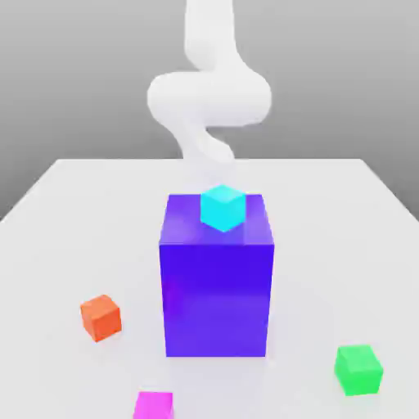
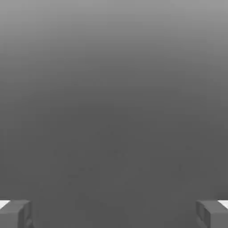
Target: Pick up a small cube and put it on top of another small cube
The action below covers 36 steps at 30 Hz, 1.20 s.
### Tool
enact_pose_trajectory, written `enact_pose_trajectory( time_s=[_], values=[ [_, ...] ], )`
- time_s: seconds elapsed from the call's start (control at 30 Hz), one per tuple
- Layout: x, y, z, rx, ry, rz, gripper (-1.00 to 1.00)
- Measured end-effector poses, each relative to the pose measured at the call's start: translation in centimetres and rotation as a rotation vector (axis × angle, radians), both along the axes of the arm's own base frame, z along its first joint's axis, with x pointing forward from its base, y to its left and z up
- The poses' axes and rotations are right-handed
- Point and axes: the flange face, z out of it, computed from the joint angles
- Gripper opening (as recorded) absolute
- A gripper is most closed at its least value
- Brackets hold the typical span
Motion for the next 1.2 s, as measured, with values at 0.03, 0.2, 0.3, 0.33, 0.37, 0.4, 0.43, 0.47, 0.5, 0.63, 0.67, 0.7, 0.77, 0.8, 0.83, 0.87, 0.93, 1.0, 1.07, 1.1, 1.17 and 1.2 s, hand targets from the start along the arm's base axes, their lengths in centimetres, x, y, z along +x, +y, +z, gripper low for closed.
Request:
enact_pose_trajectory(
  time_s=[0.03,0.2,0.3,0.33,0.37,0.4,0.43,0.47,0.5,0.63,0.67,0.7,0.77,0.8,0.83,0.87,0.93,1.0,1.07,1.1,1.17,1.2],
  values=[
    [1.0,-0.2,-1.0,-0.01,0.02,0.036,0.0],
    [5.4,-1.1,-6.2,-0.058,0.105,0.203,0.0],
    [7.7,-1.4,-9.5,-0.086,0.149,0.298,0.0],
    [8.4,-1.5,-10.6,-0.095,0.163,0.33,0.0],
    [9.1,-1.6,-11.8,-0.105,0.177,0.362,0.0],
    [9.7,-1.7,-13.0,-0.115,0.19,0.393,0.0],
    [10.3,-1.7,-14.2,-0.125,0.203,0.424,0.0],
    [10.9,-1.8,-15.4,-0.135,0.216,0.455,0.0],
    [11.5,-1.9,-16.6,-0.145,0.229,0.486,0.0],
    [13.3,-2.1,-21.5,-0.188,0.277,0.607,0.0],
    [13.7,-2.1,-22.8,-0.2,0.288,0.637,0.0],
    [14.0,-2.2,-24.0,-0.211,0.299,0.667,0.0],
    [14.6,-2.3,-26.5,-0.235,0.322,0.726,0.0],
    [14.8,-2.4,-27.7,-0.248,0.333,0.756,0.0],
    [15.1,-2.5,-29.0,-0.261,0.344,0.786,0.0],
    [15.2,-2.5,-30.2,-0.274,0.355,0.815,0.0],
    [15.5,-2.7,-32.6,-0.301,0.376,0.875,0.0],
    [15.6,-3.0,-34.9,-0.329,0.398,0.932,0.0],
    [15.7,-3.4,-37.2,-0.358,0.42,0.99,0.0],
    [15.6,-3.5,-38.3,-0.373,0.431,1.019,0.0],
    [15.5,-3.9,-40.5,-0.405,0.454,1.078,0.0],
    [15.4,-4.2,-41.5,-0.421,0.465,1.108,0.0]
  ],
)
